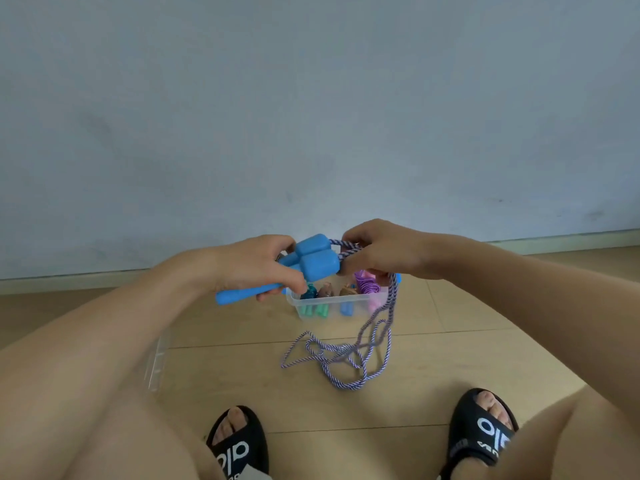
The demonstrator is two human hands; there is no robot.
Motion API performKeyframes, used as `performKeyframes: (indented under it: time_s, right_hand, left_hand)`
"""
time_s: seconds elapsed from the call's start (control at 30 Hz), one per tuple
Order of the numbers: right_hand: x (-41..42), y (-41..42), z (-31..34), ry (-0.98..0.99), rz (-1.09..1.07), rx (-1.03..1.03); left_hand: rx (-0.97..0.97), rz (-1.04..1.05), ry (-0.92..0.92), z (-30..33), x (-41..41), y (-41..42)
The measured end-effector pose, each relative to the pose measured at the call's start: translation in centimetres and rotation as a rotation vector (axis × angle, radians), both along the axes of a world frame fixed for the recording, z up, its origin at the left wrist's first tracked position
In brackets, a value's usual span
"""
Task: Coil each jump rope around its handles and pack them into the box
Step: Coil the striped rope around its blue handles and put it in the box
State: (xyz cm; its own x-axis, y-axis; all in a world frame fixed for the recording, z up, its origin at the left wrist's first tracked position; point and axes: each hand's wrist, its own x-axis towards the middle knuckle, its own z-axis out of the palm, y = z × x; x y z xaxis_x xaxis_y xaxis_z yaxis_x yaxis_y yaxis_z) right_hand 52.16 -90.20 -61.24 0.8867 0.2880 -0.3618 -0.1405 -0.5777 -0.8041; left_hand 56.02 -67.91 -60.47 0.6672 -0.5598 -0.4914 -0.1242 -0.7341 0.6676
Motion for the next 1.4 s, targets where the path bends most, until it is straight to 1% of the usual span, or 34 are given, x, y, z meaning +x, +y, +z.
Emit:
performKeyframes:
  time_s: [0.07,0.17,0.23,0.33,0.47,0.6,0.73,0.83,0.97,1.07,1.13,1.27,1.4]
  right_hand:
    - [0.6,-0.3,0.7,0.027,-0.024,0.063]
    - [1.0,-0.8,1.7,0.191,0.000,0.197]
    - [0.8,-0.8,1.9,0.204,0.053,0.234]
    - [0.6,-0.2,1.1,0.127,0.018,0.294]
    - [0.6,1.2,-0.4,0.009,-0.165,0.358]
    - [1.1,1.5,-0.5,-0.089,-0.248,0.301]
    - [1.9,1.1,-0.3,-0.100,-0.290,0.324]
    - [2.3,1.0,-0.3,-0.091,-0.296,0.355]
    - [2.5,0.9,-0.1,-0.073,-0.318,0.376]
    - [2.6,1.0,0.0,-0.113,-0.348,0.329]
    - [2.6,1.1,0.0,-0.128,-0.356,0.340]
    - [2.6,1.0,0.1,-0.150,-0.360,0.332]
    - [2.5,1.2,0.2,-0.177,-0.361,0.314]
  left_hand:
    - [-0.022,0.003,-0.090,-0.3,0.3,-0.2]
    - [0.071,-0.044,-0.379,-0.6,0.6,-0.3]
    - [0.035,-0.055,-0.454,-0.7,0.6,-0.5]
    - [-0.024,-0.055,-0.493,-0.7,1.1,-0.7]
    - [-0.020,-0.035,-0.565,-1.0,1.3,-1.4]
    - [0.028,0.008,-0.621,-1.0,1.5,-1.9]
    - [0.116,0.038,-0.703,-1.1,1.7,-2.3]
    - [0.214,-0.002,-0.802,-1.1,1.8,-2.3]
    - [0.264,-0.049,-0.872,-0.8,2.2,-2.3]
    - [0.277,-0.088,-0.890,-0.2,2.6,-2.2]
    - [0.282,-0.093,-0.889,-0.1,2.9,-2.0]
    - [0.229,-0.040,-0.829,-0.4,2.7,-2.0]
    - [0.217,0.011,-0.847,-0.7,2.5,-1.8]
